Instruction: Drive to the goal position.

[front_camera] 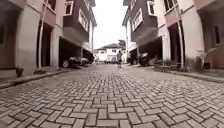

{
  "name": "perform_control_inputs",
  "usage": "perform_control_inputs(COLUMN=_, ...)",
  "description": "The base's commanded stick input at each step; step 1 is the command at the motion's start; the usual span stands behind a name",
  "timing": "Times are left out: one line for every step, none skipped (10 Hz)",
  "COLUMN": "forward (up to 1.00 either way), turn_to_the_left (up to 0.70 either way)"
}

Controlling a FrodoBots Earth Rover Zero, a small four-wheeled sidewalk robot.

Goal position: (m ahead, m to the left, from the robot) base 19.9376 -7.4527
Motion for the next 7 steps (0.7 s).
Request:
perform_control_inputs(forward=0.7, turn_to_the_left=0.0)
perform_control_inputs(forward=0.7, turn_to_the_left=0.0)
perform_control_inputs(forward=0.7, turn_to_the_left=0.0)
perform_control_inputs(forward=0.7, turn_to_the_left=0.0)
perform_control_inputs(forward=0.7, turn_to_the_left=0.0)
perform_control_inputs(forward=0.7, turn_to_the_left=0.0)
perform_control_inputs(forward=0.7, turn_to_the_left=0.0)
